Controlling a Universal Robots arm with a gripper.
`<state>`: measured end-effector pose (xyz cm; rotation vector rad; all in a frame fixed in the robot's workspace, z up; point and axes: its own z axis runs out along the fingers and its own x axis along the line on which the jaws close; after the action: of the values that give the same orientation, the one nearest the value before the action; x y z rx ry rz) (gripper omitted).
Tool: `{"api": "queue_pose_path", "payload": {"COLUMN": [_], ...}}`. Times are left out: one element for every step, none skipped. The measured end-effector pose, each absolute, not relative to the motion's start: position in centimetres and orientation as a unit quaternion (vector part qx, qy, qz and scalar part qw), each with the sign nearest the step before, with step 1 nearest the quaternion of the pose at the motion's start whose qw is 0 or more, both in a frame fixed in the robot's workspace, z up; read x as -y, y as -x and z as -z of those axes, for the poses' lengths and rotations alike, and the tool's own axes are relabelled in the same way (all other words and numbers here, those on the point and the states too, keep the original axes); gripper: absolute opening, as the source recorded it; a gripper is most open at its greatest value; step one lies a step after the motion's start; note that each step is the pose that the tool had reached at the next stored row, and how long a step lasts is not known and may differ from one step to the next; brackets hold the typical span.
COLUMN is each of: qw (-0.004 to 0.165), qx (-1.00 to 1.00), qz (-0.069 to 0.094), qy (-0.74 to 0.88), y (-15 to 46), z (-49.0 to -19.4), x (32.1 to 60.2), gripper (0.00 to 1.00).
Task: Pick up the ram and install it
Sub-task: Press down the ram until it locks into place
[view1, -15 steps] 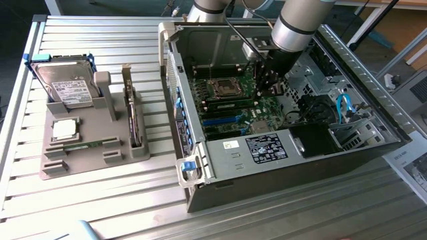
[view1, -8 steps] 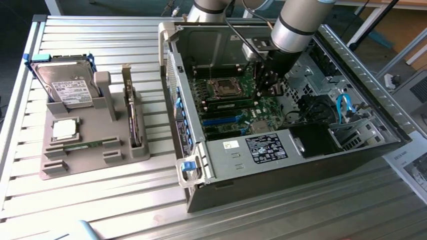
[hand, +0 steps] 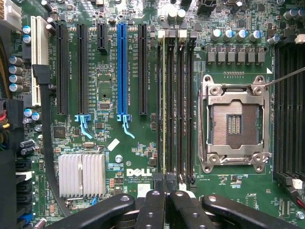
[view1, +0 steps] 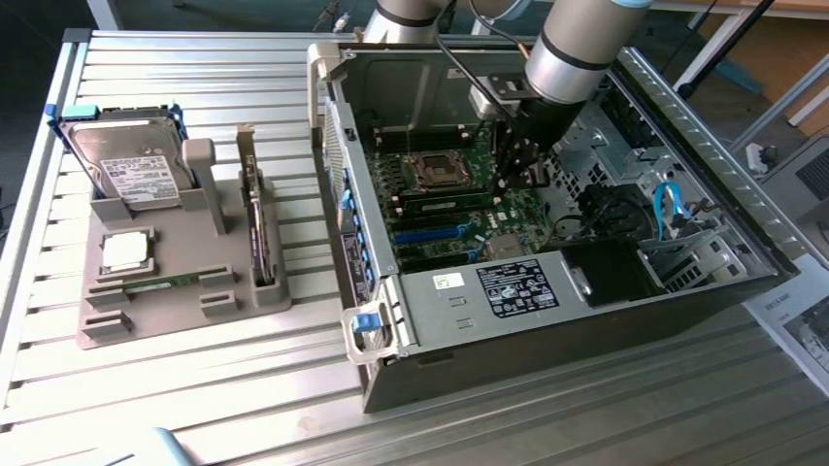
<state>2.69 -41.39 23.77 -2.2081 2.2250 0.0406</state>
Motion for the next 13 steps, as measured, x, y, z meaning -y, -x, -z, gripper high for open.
{"api": "queue_pose_path", "payload": {"qw": [0.003, 0.003, 0.003, 0.003, 0.003, 0.003, 0.003, 0.003, 0.004, 0.004, 0.004, 0.004, 0.004], "qx": [-0.710, -0.710, -0.710, -0.710, -0.710, -0.710, -0.710, -0.710, -0.710, -0.710, -0.710, -0.710, -0.710], "qz": [-0.013, -0.013, -0.013, -0.013, -0.013, -0.013, -0.013, -0.013, -0.012, -0.012, -0.012, -0.012, -0.012], "qy": [0.704, 0.704, 0.704, 0.704, 0.704, 0.704, 0.704, 0.704, 0.704, 0.704, 0.704, 0.704, 0.704], "y": [-2.69, -2.69, -2.69, -2.68, -2.69, -2.69, -2.69, -2.68, -2.68, -2.68, -2.68, -2.67, -2.67], "z": [-23.77, -23.77, -23.77, -23.77, -23.77, -23.72, -23.63, -23.54, -23.42, -23.37, -23.31, -23.29, -23.29], "x": [41.33, 41.28, 41.27, 41.27, 41.27, 41.26, 41.26, 41.27, 41.27, 41.27, 41.27, 41.27, 41.27], "gripper": [0.10, 0.10, 0.10, 0.10, 0.10, 0.10, 0.10, 0.10, 0.10, 0.10, 0.10, 0.10, 0.10]}}
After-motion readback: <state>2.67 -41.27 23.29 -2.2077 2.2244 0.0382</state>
